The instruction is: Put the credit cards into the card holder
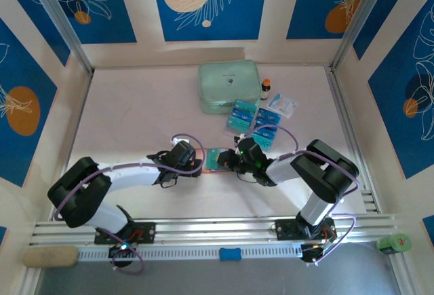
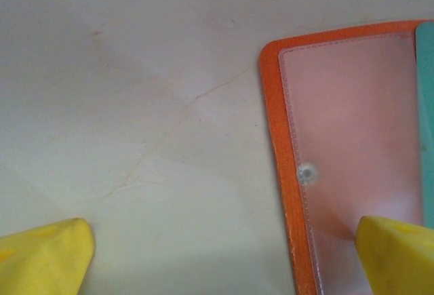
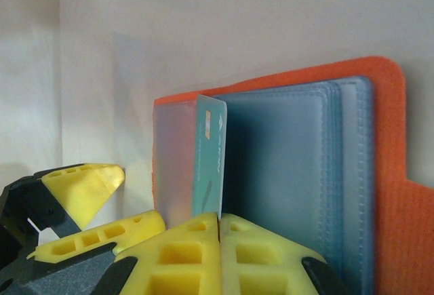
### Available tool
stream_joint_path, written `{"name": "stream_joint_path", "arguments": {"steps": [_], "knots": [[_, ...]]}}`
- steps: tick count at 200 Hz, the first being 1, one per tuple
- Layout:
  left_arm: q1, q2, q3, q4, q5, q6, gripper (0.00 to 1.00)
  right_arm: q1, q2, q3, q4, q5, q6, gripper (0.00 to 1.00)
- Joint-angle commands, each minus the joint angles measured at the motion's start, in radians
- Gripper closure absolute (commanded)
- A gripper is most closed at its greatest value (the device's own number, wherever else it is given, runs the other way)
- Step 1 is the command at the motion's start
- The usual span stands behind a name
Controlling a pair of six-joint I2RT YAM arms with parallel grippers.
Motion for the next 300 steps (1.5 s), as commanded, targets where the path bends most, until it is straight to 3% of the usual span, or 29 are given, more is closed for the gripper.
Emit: {"name": "stream_joint_path", "arguments": {"steps": [1,300], "knots": [[0.01,-0.005,-0.026,-0.024,0.002,-0.02,0.0,0.008,-0.022,-0.021,-0.066,-0.016,-0.01,1.0],[0.01,-0.014,-0.031,-0.022,0.0,-0.02,0.0,-0.009,0.067,0.096,-0.202,-0.118,-0.043,1.0]]}}
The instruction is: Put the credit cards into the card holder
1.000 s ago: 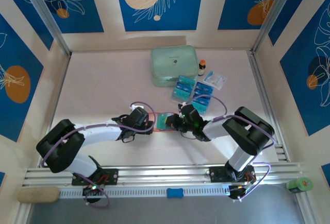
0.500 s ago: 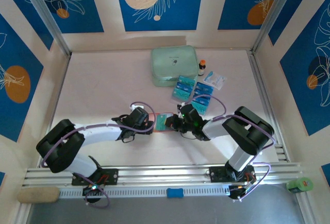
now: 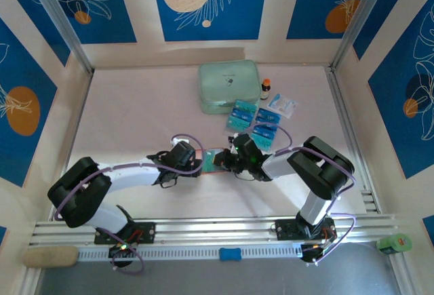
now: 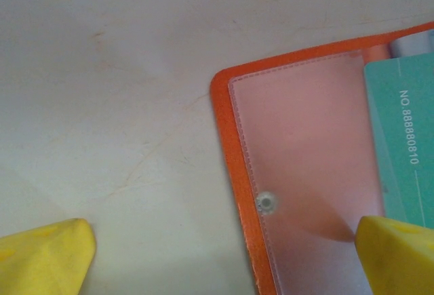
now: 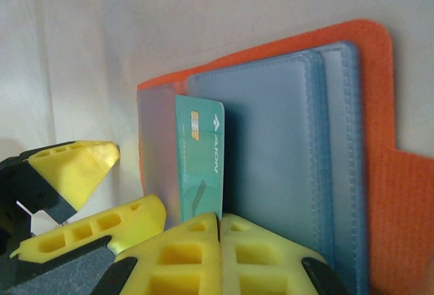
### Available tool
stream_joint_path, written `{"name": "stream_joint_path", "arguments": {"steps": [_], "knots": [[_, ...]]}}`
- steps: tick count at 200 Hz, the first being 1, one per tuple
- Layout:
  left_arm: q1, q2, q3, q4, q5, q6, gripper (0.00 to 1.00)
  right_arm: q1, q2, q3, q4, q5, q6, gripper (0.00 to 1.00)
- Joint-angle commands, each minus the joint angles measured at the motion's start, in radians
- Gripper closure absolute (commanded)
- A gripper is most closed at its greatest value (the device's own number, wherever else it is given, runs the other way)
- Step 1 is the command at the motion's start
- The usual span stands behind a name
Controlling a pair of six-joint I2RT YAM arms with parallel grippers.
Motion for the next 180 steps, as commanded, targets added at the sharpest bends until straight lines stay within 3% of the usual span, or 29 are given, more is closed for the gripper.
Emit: {"name": "stream_joint_path", "arguments": {"steps": [1,63,99,180], "knots": [[0.009,-0.013,-0.026,-0.03,0.002,-0.019,0.0,-0.006,0.023,0.003,-0.077,-0.013,-0.023,1.0],[0.047,-0.064,0.008,-0.084,-0.053,-0.007,0.0,-0.008,-0.023,0.0,-0.115,0.001,-0.033,1.0],[0.088,-0.032,0.014,-0.066,-0.024,0.003,0.0,-0.01,-0.026,0.005,-0.118,-0.001,-0.032,1.0],[0.089,0.052,0.022,-0.04,0.002,0.009,0.0,-0.009,-0.064,0.014,-0.154,0.011,-0.031,1.0]]}}
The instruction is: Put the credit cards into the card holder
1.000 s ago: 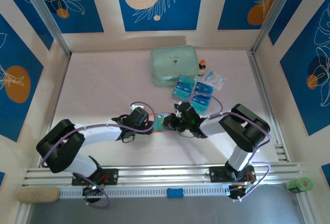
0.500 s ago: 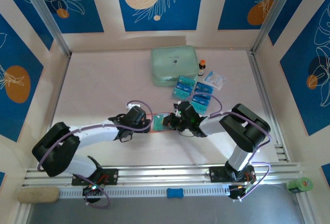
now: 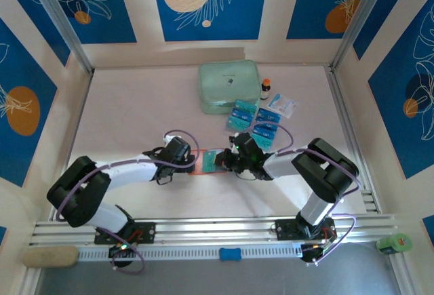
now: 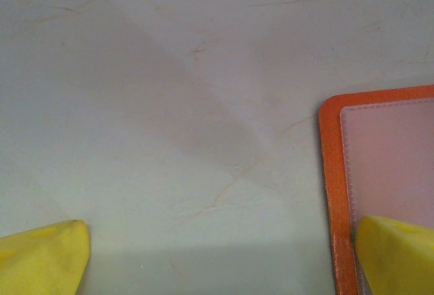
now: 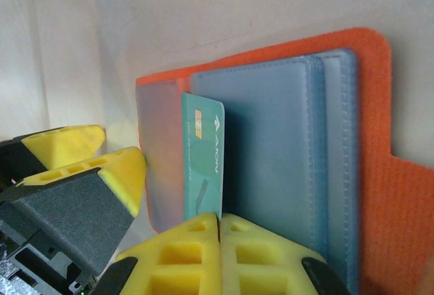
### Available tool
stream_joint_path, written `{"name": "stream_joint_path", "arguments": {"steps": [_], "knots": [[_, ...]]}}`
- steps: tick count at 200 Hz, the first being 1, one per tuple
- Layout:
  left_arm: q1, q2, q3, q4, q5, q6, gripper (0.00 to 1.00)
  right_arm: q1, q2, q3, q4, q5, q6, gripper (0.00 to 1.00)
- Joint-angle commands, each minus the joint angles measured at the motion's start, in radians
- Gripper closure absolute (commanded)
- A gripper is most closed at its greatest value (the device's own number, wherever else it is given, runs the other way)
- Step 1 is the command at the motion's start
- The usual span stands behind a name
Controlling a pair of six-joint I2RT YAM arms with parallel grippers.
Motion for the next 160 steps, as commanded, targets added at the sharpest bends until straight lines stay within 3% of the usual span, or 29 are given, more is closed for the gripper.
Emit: {"name": "stream_joint_path", "arguments": {"steps": [1,160], "knots": [[0.007,0.044,0.007,0.006,0.029,0.014,0.0,-0.004,-0.019,0.013,-0.082,0.008,-0.019,1.0],[0.007,0.054,-0.016,0.044,0.05,0.014,0.0,-0.009,0.093,0.128,-0.174,-0.094,-0.047,0.99]]}}
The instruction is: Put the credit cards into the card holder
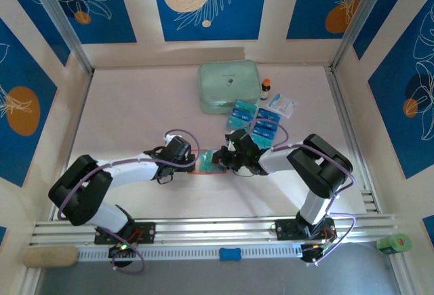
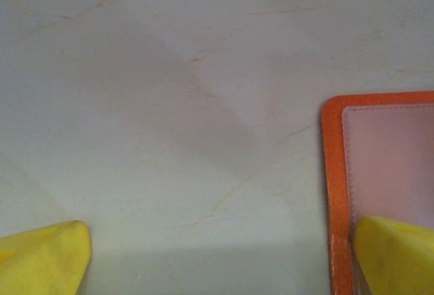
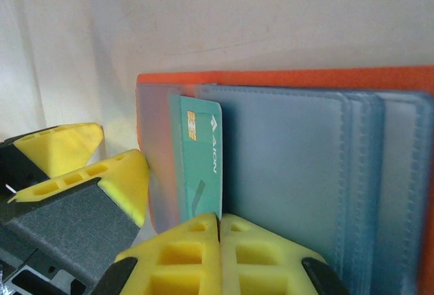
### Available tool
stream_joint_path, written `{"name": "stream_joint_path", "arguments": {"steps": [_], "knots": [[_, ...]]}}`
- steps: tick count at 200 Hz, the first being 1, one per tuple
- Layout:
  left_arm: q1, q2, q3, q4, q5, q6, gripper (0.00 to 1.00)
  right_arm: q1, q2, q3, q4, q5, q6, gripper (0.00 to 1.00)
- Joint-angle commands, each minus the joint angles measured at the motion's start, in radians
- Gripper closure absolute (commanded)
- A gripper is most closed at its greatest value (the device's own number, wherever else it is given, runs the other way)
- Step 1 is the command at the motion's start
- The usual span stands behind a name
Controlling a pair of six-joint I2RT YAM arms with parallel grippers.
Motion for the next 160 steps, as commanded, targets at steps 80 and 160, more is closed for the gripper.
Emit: {"name": "stream_joint_path", "arguments": {"steps": [80,160], "knots": [[0.007,0.036,-0.025,0.054,0.052,-0.001,0.0,-0.046,-0.131,0.196,-0.501,-0.032,-0.305,0.74],[0.007,0.035,-0.033,0.064,0.055,-0.016,0.0,-0.01,0.021,0.303,-0.536,-0.04,-0.336,0.98]]}}
